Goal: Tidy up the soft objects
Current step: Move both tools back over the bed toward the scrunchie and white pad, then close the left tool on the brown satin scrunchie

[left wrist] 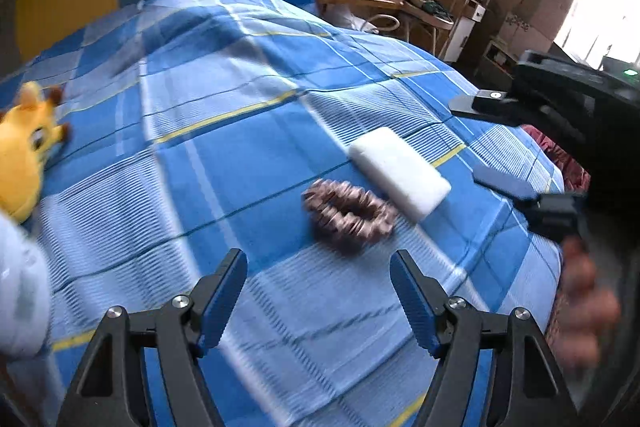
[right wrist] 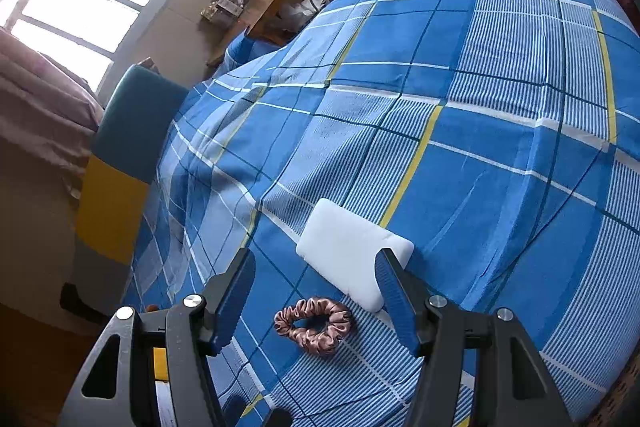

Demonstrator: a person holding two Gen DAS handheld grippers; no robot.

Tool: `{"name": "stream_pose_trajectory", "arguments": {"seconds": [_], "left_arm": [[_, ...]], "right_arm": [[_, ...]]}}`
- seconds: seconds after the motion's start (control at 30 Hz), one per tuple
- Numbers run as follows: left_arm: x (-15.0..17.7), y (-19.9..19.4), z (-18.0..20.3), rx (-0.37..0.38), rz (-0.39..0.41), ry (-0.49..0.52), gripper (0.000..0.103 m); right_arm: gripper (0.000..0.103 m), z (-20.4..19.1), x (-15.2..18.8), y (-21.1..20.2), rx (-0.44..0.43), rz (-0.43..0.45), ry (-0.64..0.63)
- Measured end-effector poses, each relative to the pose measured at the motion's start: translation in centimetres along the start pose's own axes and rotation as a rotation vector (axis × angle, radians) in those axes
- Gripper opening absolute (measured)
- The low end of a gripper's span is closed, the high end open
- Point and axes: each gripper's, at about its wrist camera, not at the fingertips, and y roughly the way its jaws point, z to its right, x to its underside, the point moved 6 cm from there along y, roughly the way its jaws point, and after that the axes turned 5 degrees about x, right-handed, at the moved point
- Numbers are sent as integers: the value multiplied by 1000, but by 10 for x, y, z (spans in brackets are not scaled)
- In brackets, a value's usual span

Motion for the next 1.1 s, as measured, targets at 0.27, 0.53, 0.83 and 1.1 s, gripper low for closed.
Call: {"name": "stream_pose_trajectory", "arguments": {"seconds": [0.27, 0.53, 0.83, 1.1], "left_arm": [[-19, 54, 14, -17, -37, 34, 88], [-14, 60, 6, 20, -33, 60, 11], [44, -14, -29, 31, -5, -4, 9], [120, -65, -74, -54, 12, -101, 9]], "right_arm": [[63, 1, 0, 1, -34, -20, 23], [63, 0, 4, 5, -34, -41, 14], [63, -5, 8, 11, -21, -63, -26], [63, -13, 19, 20, 15, -100, -97]]}}
